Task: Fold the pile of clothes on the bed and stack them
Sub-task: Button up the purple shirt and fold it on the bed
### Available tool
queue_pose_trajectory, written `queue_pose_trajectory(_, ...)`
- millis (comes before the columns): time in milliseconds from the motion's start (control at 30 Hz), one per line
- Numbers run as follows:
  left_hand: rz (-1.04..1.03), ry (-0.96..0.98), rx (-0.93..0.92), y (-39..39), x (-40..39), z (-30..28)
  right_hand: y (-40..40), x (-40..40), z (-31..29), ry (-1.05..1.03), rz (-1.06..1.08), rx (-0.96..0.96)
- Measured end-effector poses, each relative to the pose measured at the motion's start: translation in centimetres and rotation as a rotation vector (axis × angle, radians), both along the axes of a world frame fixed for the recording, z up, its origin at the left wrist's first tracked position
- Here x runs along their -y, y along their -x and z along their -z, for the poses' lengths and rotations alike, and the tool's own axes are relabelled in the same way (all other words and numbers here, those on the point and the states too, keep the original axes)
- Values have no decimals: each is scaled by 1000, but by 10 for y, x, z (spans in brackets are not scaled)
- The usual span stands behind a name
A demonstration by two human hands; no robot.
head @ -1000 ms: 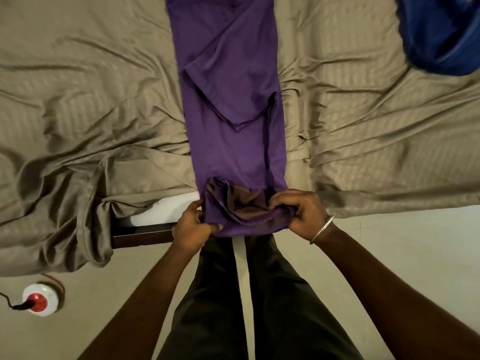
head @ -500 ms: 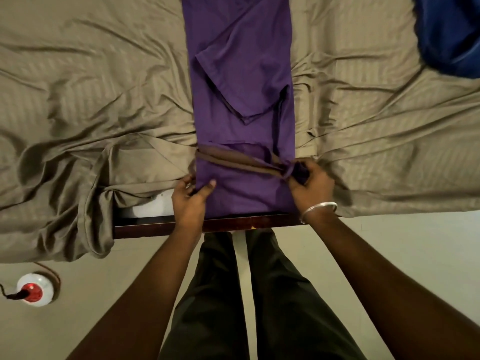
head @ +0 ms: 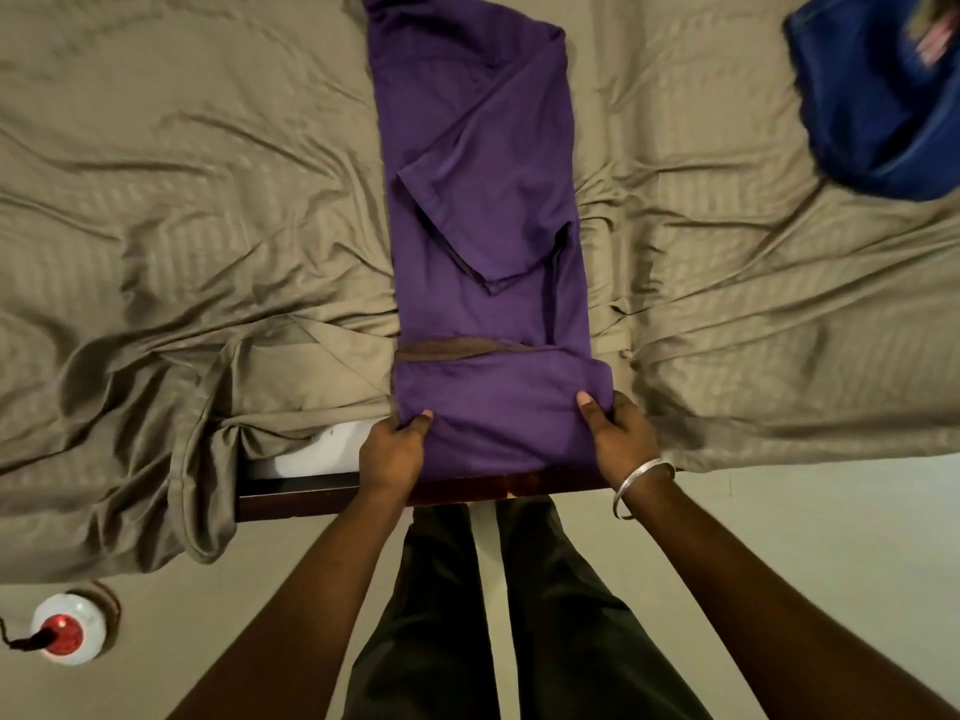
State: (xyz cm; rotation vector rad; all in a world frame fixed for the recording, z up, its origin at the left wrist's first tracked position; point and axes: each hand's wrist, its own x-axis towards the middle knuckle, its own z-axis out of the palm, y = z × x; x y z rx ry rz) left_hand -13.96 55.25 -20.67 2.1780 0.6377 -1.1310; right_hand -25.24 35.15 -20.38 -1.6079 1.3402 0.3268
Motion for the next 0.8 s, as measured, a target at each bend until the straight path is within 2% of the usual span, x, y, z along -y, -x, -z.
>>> queue_pose_trajectory(100, -82, 75, -69, -3, -11, -9, 7, 1, -16, 22, 74, 53)
queue_pose_trajectory(233, -268, 145, -245, -19, -15, -22, -2, 10, -21, -315, 491, 0)
queue_pose_trajectory(367, -441, 278, -332, -76, 19, -41, -54, 39, -33, -555, 709, 32)
queue_pose_trajectory(467, -548, 350, -309, -130, 52, -47, -103, 61, -37, -595, 802, 162)
queue_pose_trajectory(567, -673, 530, -155, -166, 78, -41, -139, 69, -30, -608, 824, 256)
queue_pose_trajectory(633, -717, 580, 21, -177, 87, -32, -155, 70, -21, -552, 826, 280)
queue_pose_trajectory(667, -683, 538, 154, -176, 88, -28, -157, 70, -14, -458, 781, 277)
queue_pose_trajectory(733, -459, 304, 454, -159, 80, -14, -150, 66, -1, -47, 551, 180)
queue_pose_trajectory(800, -238, 121, 564, -134, 68, 7, -139, 59, 11, 350, 251, 39)
